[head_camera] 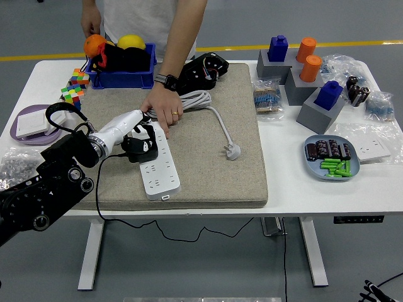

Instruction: Press the white button,pick up the black plug,place it near the board,insert it into the board

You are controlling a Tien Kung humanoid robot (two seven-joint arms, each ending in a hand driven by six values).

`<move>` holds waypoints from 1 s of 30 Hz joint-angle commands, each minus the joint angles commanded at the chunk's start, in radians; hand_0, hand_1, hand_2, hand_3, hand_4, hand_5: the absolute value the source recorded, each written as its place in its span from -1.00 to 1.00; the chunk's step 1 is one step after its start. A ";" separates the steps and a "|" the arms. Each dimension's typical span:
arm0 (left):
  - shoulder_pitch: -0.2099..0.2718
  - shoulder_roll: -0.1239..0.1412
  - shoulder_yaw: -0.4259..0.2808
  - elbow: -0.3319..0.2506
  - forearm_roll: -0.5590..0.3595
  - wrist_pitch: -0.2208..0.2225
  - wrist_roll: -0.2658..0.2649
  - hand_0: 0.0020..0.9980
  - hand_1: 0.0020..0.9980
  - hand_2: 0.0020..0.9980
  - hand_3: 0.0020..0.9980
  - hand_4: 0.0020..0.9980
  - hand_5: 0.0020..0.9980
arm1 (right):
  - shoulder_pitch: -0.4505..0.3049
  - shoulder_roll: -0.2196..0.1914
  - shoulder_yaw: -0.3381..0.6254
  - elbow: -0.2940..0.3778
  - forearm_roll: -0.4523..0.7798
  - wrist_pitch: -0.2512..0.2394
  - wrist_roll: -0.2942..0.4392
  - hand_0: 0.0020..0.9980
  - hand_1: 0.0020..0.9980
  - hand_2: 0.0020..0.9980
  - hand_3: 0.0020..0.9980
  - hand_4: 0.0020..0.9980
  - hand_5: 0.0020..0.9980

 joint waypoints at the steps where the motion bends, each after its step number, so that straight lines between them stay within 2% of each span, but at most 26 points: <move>1: 0.000 0.000 0.000 0.000 0.000 0.000 0.000 0.21 0.39 -0.04 -0.29 0.66 -1.00 | 0.000 0.000 0.001 0.000 -0.001 0.000 0.000 0.56 0.22 0.25 0.25 0.44 -0.08; 8: -0.003 -0.001 -0.016 -0.001 0.005 0.006 -0.004 0.21 0.39 -0.04 -0.29 0.66 -1.00 | -0.001 0.000 -0.002 0.000 0.001 0.000 0.000 0.56 0.22 0.25 0.25 0.44 -0.07; 20: 0.022 0.017 -0.155 -0.074 -0.011 0.001 -0.016 0.22 0.40 -0.01 -0.23 0.66 -1.00 | -0.004 0.001 -0.003 0.000 0.000 -0.002 0.001 0.56 0.22 0.25 0.25 0.44 -0.07; 21: 0.027 0.018 -0.173 -0.081 -0.019 0.004 -0.020 0.31 0.52 0.26 0.08 0.72 -1.00 | -0.004 0.001 -0.004 0.000 0.000 -0.002 0.001 0.56 0.22 0.25 0.25 0.44 -0.07; 26: 0.044 0.020 -0.255 -0.082 -0.041 0.002 -0.007 0.31 0.52 0.26 0.08 0.72 -1.00 | -0.003 0.002 -0.001 0.000 -0.001 -0.002 0.001 0.56 0.22 0.25 0.25 0.44 -0.07; 27: 0.048 0.020 -0.268 -0.079 -0.048 0.002 -0.004 0.40 0.62 0.52 0.62 0.82 -1.00 | -0.004 0.002 0.000 0.000 -0.001 -0.002 0.000 0.56 0.22 0.25 0.25 0.44 -0.07; 30: 0.064 0.022 -0.309 -0.069 -0.062 0.000 0.002 0.40 0.62 0.52 0.62 0.82 -1.00 | -0.005 0.002 0.002 0.000 -0.002 -0.003 0.000 0.56 0.22 0.25 0.25 0.44 -0.07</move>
